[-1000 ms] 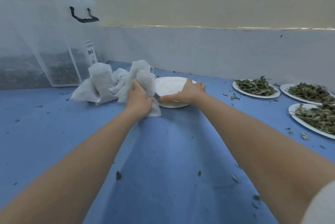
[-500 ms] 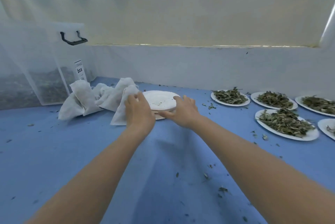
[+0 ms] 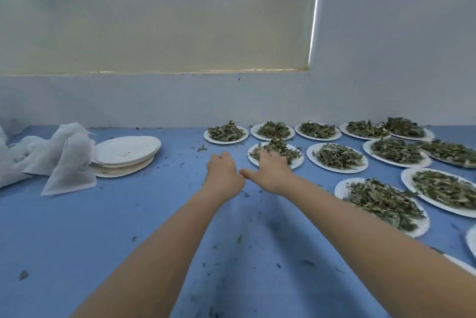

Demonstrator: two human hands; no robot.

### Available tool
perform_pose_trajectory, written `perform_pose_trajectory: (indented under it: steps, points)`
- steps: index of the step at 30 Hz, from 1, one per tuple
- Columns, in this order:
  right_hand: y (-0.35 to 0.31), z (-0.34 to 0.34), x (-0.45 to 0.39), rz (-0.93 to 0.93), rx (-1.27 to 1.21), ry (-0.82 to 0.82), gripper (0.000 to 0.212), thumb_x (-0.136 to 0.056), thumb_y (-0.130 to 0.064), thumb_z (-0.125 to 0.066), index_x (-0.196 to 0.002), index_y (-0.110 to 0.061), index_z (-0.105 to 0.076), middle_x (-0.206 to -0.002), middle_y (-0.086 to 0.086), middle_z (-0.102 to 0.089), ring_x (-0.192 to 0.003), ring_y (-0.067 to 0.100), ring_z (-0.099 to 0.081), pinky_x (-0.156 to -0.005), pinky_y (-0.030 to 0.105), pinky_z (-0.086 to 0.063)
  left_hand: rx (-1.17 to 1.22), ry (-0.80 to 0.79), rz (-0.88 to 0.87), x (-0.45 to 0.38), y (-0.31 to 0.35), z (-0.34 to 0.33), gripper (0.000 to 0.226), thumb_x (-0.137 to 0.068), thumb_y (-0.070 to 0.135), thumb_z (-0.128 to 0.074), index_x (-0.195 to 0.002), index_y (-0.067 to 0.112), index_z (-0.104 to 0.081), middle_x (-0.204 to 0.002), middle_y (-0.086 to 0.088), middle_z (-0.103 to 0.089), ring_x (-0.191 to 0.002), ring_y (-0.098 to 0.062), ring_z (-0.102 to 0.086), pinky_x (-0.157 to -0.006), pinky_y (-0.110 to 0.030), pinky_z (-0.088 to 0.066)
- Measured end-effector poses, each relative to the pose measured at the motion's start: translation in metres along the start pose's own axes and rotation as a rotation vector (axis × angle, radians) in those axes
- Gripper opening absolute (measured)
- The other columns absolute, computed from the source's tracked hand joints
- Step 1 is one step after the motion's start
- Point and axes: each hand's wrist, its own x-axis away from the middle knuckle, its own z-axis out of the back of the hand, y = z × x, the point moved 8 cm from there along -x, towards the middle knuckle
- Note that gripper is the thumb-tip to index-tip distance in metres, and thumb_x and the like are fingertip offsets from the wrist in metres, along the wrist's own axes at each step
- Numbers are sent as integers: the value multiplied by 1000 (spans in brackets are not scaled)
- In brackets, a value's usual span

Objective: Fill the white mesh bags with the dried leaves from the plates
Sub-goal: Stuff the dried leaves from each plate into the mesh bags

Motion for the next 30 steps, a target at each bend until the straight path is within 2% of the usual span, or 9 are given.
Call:
perform_pose_trajectory:
  steps: [3,5,9,12,15,18,23,27,30]
  points:
    - [46,4,-11,-140,19,24,83,-82,-58,-58,-140,-7,-28,-147,17,-24,-136,35,-21,-104,41,-31,96,-51,46,-23,14,-28,51,-90,19,-55,-132,4,-31,-136,-15,-31,-106,-28,-47,-69,-27,-40]
    - [69,5,-20,-214,22,52,91,-77,-61,-62,-140,-5,-27,-148,18,-21,-136,35,-20,-103,42,-32,165,-48,86,-39,19,-40,50,-90,15,-51,-135,4,-31,-136,-14,-36,-94,-26,-51,-60,-28,-38]
    - [95,1,-40,-303,3,92,117,-65,-74,-64,-145,-3,-16,-148,17,-23,-134,33,-24,-104,42,-30,206,-19,116,-74,21,-55,51,-91,10,-40,-140,4,-26,-138,-14,-39,-101,-28,-54,-73,-31,-39]
    - [101,-2,-53,-328,13,133,127,-55,-81,-64,-145,-5,-14,-147,17,-26,-134,34,-26,-106,41,-26,277,-50,214,-92,11,-67,56,-92,10,-35,-145,7,-18,-135,-17,-42,-120,-35,-44,-92,-39,-44]
    - [102,-5,-60,-349,45,165,128,-51,-84,-63,-142,-6,-19,-143,17,-32,-130,33,-29,-104,40,-26,342,-73,235,-99,11,-76,59,-91,5,-31,-147,10,-11,-132,-19,-44,-126,-41,-37,-93,-45,-44]
    - [103,-3,-62,-372,5,184,125,-51,-81,-66,-141,-6,-22,-142,16,-34,-130,33,-30,-105,39,-26,356,-83,208,-97,15,-76,53,-91,2,-32,-143,7,-21,-134,-18,-42,-125,-41,-38,-96,-49,-42]
    - [96,6,-44,-412,-48,181,128,-48,-79,-70,-141,-4,-22,-142,14,-36,-130,32,-30,-104,38,-30,398,-76,163,-76,21,-60,56,-92,2,-39,-144,8,-20,-142,-10,-39,-117,-32,-48,-95,-43,-46]
    - [80,14,-17,-378,-27,143,122,-56,-75,-69,-140,2,-25,-141,16,-38,-129,31,-32,-101,34,-34,450,-65,165,-42,22,-45,63,-91,2,-43,-147,12,-15,-148,-5,-31,-126,-27,-40,-97,-38,-43]
    - [78,8,11,-385,-75,111,120,-60,-69,-73,-142,2,-21,-142,17,-36,-130,32,-32,-102,34,-34,444,-38,150,-17,22,-38,60,-91,1,-41,-145,11,-19,-149,-6,-28,-129,-27,-36,-101,-38,-39]
